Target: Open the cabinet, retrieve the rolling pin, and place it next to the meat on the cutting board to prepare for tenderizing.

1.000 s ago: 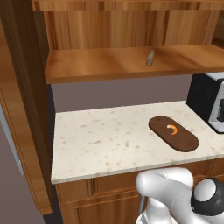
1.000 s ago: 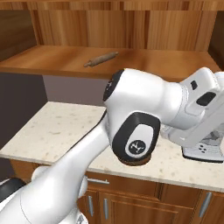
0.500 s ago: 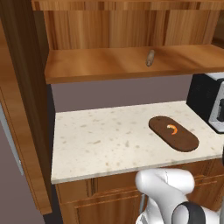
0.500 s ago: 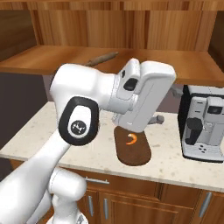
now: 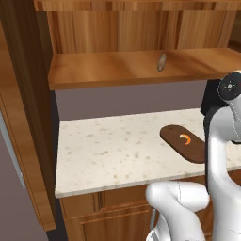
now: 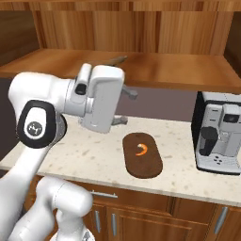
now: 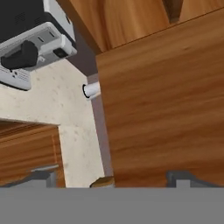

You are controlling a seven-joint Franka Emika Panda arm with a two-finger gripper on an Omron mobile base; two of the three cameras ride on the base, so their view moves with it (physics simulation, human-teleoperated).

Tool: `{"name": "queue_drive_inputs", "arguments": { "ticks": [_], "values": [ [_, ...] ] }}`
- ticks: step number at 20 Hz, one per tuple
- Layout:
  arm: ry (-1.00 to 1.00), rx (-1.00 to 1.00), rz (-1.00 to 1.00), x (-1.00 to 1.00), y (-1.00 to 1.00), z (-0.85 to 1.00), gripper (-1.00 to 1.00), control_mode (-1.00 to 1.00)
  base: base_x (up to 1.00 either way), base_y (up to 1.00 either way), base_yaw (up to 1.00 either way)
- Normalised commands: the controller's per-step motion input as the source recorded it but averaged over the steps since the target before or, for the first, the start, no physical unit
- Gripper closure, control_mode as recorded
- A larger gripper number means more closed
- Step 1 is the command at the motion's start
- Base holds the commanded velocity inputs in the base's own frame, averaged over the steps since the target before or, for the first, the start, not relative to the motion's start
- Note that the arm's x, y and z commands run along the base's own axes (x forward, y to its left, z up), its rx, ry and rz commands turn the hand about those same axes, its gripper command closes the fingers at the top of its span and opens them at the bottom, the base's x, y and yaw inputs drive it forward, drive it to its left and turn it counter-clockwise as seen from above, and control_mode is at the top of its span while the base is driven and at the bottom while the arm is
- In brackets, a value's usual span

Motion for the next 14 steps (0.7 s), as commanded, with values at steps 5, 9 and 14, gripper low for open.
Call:
{"name": "queue_drive_inputs", "arguments": {
  "ticks": [5, 9, 14],
  "values": [
    [-0.07, 0.01, 0.00, 0.05, 0.99, 0.07, -1.00, -1.00, 0.00, 0.00, 0.00],
    [-0.13, 0.13, -0.01, 0.00, 0.85, 0.27, -1.00, -1.00, 0.00, 0.00, 0.00],
    [-0.23, 0.21, -0.01, 0.00, 0.72, 0.38, -1.00, -1.00, 0.00, 0.00, 0.00]
  ]
}}
